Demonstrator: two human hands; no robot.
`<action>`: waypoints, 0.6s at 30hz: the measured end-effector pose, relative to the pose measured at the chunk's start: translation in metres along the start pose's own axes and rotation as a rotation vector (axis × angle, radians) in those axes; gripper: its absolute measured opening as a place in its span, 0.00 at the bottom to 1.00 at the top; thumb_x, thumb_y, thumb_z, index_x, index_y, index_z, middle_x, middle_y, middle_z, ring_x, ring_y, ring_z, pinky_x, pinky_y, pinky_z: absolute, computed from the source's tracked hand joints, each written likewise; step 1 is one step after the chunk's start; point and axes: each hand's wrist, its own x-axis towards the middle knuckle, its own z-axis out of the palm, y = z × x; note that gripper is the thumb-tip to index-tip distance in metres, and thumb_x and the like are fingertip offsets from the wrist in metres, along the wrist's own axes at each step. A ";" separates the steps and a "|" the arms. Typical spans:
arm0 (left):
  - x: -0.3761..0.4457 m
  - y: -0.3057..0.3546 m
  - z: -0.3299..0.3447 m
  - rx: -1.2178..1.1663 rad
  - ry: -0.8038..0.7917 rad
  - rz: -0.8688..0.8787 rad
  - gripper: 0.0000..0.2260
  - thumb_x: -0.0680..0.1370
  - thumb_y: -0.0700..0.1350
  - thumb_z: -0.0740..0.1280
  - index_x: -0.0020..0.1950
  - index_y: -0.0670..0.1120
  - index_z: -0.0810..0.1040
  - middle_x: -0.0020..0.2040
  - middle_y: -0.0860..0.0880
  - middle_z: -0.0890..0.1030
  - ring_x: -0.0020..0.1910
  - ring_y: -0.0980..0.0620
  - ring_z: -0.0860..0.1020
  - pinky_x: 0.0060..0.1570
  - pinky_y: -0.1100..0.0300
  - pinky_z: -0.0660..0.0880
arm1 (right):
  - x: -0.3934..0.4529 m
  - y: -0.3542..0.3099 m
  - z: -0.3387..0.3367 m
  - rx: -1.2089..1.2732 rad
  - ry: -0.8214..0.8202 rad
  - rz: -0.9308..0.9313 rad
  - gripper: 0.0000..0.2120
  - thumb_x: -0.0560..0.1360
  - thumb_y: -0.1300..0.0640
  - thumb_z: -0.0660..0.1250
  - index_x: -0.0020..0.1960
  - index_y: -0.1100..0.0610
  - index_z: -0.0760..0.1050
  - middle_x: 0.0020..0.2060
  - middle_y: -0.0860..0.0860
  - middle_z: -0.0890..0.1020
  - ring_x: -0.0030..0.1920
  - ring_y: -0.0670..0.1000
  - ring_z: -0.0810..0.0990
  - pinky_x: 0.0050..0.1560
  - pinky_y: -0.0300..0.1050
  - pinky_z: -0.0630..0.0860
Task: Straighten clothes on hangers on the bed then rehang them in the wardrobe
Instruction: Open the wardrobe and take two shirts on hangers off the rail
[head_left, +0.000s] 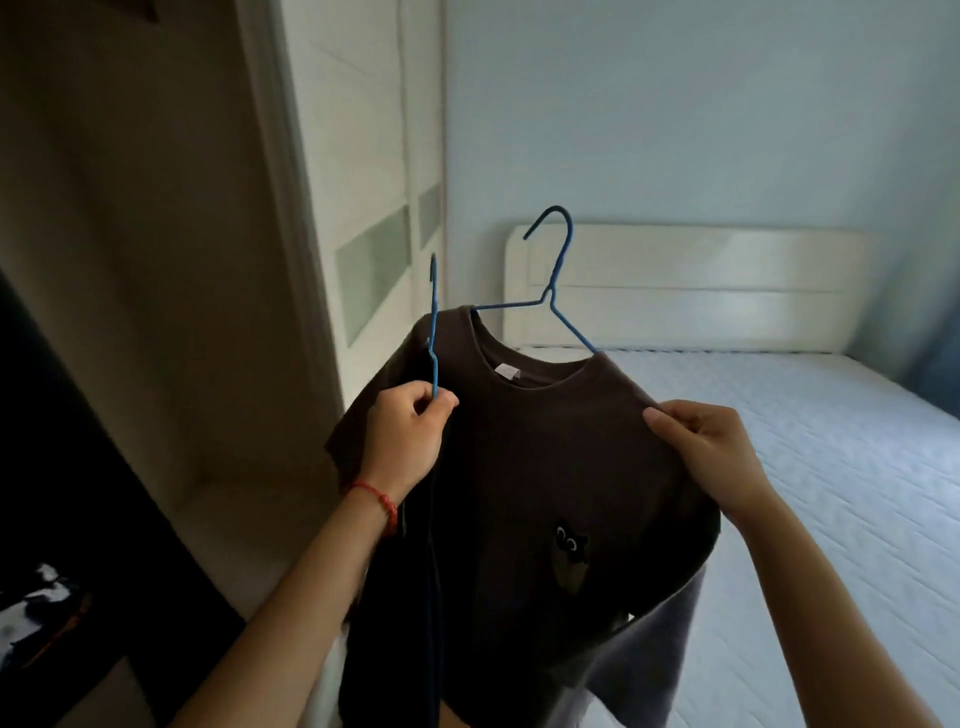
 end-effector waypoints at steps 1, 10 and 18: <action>-0.005 0.006 0.014 -0.009 -0.028 0.006 0.10 0.75 0.41 0.65 0.39 0.35 0.80 0.24 0.49 0.70 0.21 0.60 0.69 0.24 0.72 0.64 | -0.007 0.005 -0.015 -0.019 0.034 0.020 0.08 0.75 0.59 0.66 0.39 0.57 0.81 0.37 0.58 0.83 0.33 0.44 0.79 0.35 0.33 0.75; -0.008 0.079 0.131 -0.125 -0.218 0.130 0.13 0.75 0.40 0.65 0.34 0.32 0.76 0.24 0.47 0.67 0.21 0.57 0.67 0.22 0.73 0.64 | -0.044 0.040 -0.145 -0.119 0.384 0.098 0.07 0.75 0.59 0.66 0.41 0.56 0.81 0.27 0.41 0.82 0.30 0.35 0.78 0.31 0.24 0.71; -0.006 0.108 0.235 -0.166 -0.347 0.210 0.07 0.75 0.41 0.65 0.38 0.40 0.79 0.25 0.51 0.71 0.26 0.56 0.68 0.27 0.72 0.64 | -0.058 0.083 -0.199 -0.204 0.538 0.124 0.07 0.76 0.58 0.65 0.41 0.54 0.80 0.33 0.47 0.81 0.32 0.40 0.78 0.34 0.29 0.74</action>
